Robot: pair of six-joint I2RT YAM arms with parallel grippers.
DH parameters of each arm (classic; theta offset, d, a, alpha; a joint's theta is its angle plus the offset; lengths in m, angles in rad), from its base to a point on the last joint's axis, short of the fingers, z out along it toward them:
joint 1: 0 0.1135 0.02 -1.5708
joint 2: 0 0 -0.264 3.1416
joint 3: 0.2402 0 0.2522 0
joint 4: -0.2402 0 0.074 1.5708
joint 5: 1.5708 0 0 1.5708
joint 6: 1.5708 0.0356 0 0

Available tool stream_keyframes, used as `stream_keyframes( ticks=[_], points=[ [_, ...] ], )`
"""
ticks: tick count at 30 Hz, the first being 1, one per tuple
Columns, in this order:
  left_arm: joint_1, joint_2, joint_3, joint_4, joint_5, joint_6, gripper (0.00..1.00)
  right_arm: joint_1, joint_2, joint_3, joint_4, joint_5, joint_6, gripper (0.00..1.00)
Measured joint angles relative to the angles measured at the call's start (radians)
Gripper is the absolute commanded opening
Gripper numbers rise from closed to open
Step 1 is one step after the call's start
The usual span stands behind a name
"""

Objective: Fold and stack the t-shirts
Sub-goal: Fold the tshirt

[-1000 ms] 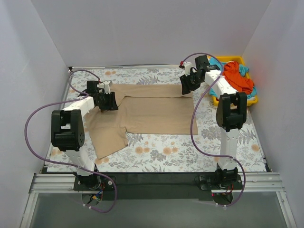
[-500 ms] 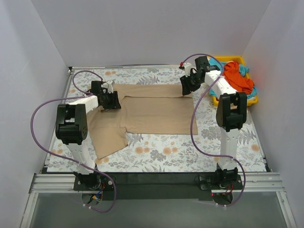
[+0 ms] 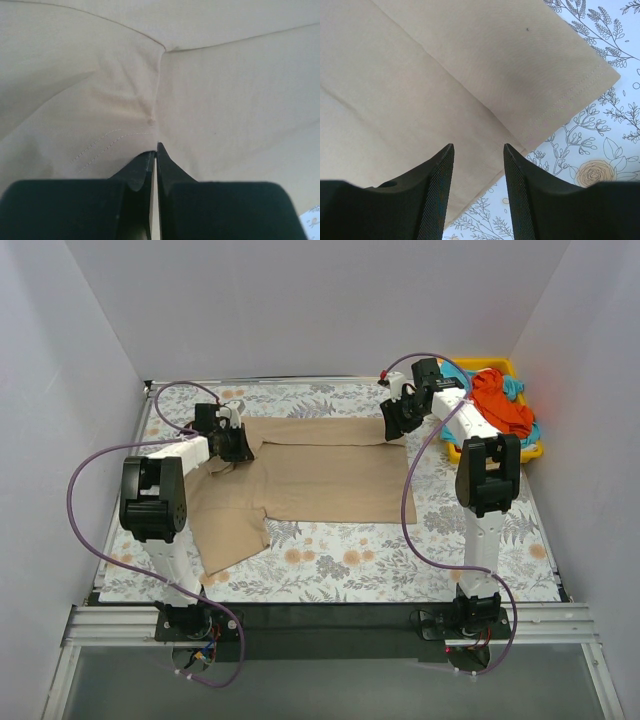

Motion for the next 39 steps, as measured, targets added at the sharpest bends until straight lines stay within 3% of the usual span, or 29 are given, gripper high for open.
stream_keyframes(
  ticks=[8,13,17,23,28,32,39],
  points=[
    [-0.012,0.001,0.026,-0.040,0.097,-0.002,0.00,0.000,0.000,0.000,0.000,0.000,-0.003,0.43],
    [-0.016,0.003,0.045,-0.090,0.168,0.019,0.29,0.000,0.000,0.000,-0.001,0.000,-0.003,0.44],
    [-0.016,-0.001,0.057,-0.171,0.220,0.072,0.36,0.000,0.000,0.000,-0.009,-0.001,-0.006,0.44],
    [0.013,-0.121,-0.018,-0.288,0.259,0.150,0.35,0.000,-0.001,-0.008,-0.028,-0.014,-0.026,0.36],
    [0.119,-0.193,-0.006,-0.277,0.235,0.159,0.31,0.000,-0.005,-0.068,-0.042,-0.019,-0.032,0.31],
    [0.204,-0.085,0.111,-0.229,0.162,0.137,0.31,0.000,0.002,-0.068,-0.052,-0.020,-0.026,0.29],
    [0.227,0.171,0.319,-0.155,0.076,0.084,0.31,0.000,0.079,-0.027,-0.048,-0.003,-0.008,0.29]
  ],
)
